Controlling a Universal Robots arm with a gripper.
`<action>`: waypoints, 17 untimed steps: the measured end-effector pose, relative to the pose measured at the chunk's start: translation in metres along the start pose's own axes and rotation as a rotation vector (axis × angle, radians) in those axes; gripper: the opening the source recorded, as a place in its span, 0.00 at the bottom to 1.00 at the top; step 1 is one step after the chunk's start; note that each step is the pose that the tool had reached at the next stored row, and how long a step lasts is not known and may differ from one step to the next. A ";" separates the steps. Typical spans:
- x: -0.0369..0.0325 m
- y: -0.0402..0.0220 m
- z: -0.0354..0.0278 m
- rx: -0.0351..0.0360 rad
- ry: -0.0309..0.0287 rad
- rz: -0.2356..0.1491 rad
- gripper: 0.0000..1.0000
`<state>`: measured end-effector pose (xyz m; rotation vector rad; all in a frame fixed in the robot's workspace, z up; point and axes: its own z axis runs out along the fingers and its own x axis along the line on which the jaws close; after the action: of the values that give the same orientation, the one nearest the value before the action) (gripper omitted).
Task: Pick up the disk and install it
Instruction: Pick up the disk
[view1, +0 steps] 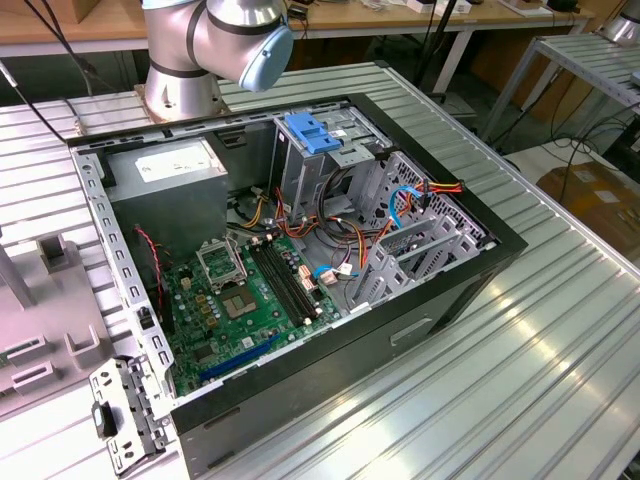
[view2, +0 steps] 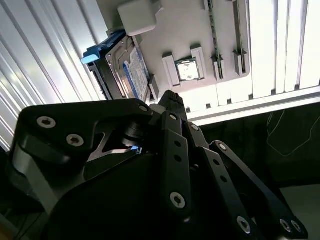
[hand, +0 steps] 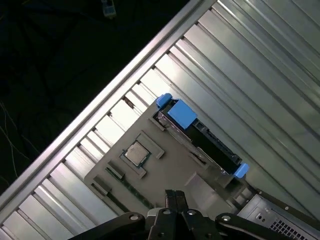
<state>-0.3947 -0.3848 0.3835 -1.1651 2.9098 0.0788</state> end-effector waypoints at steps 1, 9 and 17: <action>0.0000 0.0000 0.0000 -0.0002 0.0004 -0.010 0.11; 0.0000 0.0000 0.0000 -0.0020 0.0036 -0.081 0.11; 0.0000 0.0000 0.0000 -0.0039 0.0070 -0.157 0.11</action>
<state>-0.3947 -0.3848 0.3835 -1.3922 2.8127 0.0794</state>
